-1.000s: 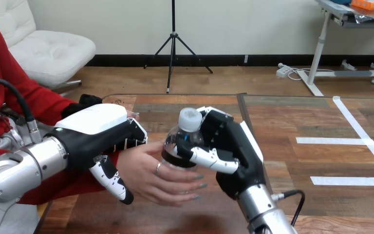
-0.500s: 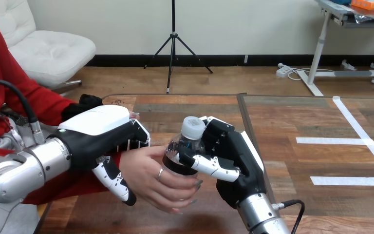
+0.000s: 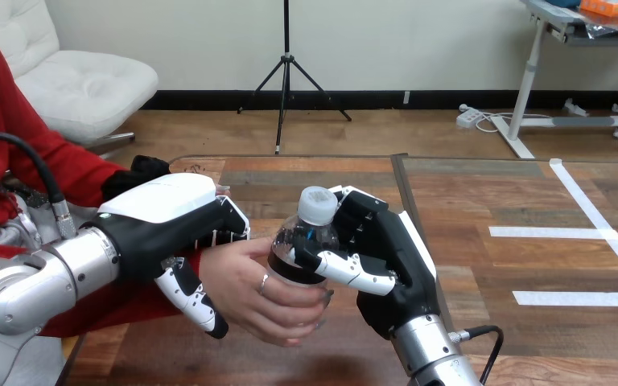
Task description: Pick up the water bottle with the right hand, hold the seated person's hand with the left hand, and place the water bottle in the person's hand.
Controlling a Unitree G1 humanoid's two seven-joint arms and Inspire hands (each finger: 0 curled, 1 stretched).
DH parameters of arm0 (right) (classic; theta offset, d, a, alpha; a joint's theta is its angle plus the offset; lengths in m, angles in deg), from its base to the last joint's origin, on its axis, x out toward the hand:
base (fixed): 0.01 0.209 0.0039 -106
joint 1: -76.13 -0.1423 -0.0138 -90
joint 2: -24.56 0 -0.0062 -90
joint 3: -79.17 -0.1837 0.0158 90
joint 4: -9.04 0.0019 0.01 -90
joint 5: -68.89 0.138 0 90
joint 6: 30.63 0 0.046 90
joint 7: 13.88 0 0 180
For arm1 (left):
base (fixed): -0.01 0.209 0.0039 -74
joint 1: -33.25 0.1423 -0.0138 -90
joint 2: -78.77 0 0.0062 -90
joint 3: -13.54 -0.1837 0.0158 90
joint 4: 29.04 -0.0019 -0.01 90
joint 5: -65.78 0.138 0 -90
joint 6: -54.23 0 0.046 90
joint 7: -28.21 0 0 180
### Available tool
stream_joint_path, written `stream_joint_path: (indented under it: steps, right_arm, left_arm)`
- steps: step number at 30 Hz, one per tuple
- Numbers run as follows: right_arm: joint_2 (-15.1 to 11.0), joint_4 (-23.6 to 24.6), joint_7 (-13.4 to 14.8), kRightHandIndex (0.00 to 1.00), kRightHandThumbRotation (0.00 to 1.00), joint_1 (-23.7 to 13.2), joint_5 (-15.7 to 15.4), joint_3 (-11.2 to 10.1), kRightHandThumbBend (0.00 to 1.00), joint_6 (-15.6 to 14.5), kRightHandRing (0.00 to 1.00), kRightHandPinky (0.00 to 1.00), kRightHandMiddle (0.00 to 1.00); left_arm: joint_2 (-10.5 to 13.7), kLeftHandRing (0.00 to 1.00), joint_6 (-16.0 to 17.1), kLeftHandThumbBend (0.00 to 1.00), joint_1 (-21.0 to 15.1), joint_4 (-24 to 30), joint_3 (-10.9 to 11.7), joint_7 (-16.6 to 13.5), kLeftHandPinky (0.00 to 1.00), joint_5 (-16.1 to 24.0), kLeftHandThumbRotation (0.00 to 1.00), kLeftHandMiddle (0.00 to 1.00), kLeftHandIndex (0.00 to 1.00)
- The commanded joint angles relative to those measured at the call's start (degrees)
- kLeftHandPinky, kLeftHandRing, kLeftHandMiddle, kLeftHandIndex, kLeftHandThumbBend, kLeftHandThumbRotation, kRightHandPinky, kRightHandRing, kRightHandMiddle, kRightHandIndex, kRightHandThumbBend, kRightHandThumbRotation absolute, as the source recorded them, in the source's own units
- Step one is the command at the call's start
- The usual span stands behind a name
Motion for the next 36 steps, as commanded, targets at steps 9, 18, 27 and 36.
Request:
stream_joint_path:
  steps: [9, 18, 27, 36]
  right_arm:
    - [10.9, 3.9, 1.6, 0.44, 0.00, -4.8, -0.7, 3.9, 0.88, 0.3, 0.39, 0.36, 0.43]
    - [10.8, 3.7, 2.2, 0.44, 0.00, -5.9, -0.6, 4.0, 0.88, 0.5, 0.39, 0.36, 0.43]
    - [11.0, 3.0, 1.8, 0.44, 0.00, -7.0, -0.2, 3.8, 0.87, 1.5, 0.41, 0.37, 0.44]
    - [11.2, 2.7, 1.1, 0.44, 0.00, -7.7, -0.1, 3.7, 0.87, 2.7, 0.41, 0.38, 0.44]
  left_arm:
    - [-3.1, 0.31, 2.8, 0.93, -8.0, 1.1, 0.6, -3.0, 0.26, -1.2, 0.00, 0.38, 0.39]
    - [-3.5, 0.29, 3.7, 0.92, -8.3, 0.2, 0.6, -3.0, 0.24, -1.6, 0.00, 0.36, 0.37]
    - [-4.2, 0.29, 5.6, 0.92, -8.5, -1.2, 0.9, -3.2, 0.23, -2.8, 0.00, 0.36, 0.37]
    - [-4.3, 0.30, 5.5, 0.92, -8.3, -1.2, 1.1, -2.6, 0.25, -3.3, 0.00, 0.37, 0.39]
